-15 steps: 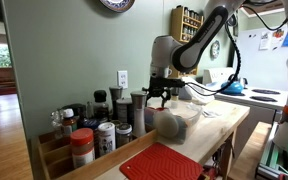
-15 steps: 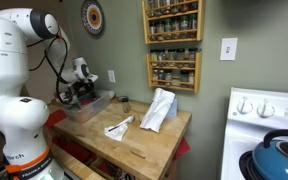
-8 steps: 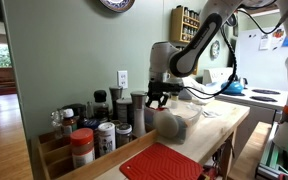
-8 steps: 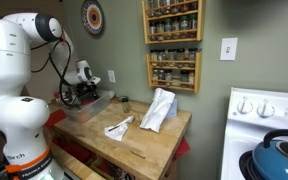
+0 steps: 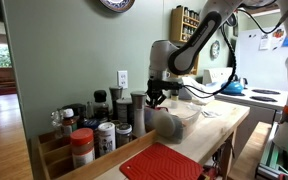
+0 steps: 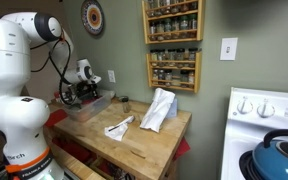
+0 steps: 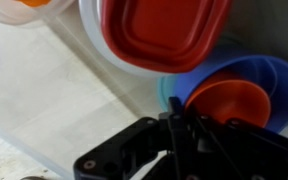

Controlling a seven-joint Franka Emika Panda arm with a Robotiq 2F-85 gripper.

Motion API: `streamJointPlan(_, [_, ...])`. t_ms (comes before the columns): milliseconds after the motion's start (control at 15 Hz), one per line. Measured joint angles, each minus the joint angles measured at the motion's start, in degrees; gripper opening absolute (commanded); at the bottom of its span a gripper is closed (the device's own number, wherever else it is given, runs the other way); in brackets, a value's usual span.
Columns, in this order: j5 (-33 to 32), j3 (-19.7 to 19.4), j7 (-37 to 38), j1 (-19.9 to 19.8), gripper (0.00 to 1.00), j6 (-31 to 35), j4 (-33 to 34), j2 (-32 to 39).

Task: Remove the blue bowl with the orange cup, put it on the cupboard and then remove the orange cup from the blue bowl and put it upside down on the cupboard

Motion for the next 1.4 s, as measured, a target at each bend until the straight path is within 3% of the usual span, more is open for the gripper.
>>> streamJointPlan(333, [6.8,0.6,-7.8,-1.7,0.02,-0.1,-1.0,-4.0])
streamJointPlan(800, [7.0,-0.6,-16.5,-7.4,0.02,-2.6,-6.1,-19.5])
streamJointPlan(1067, [9.9,-1.2,-30.4,-11.9,0.02,-5.3,-11.5,-26.7])
streamJointPlan(1400, [12.0,-2.3,-47.8,-15.5,0.02,-13.3,-17.5,-31.7])
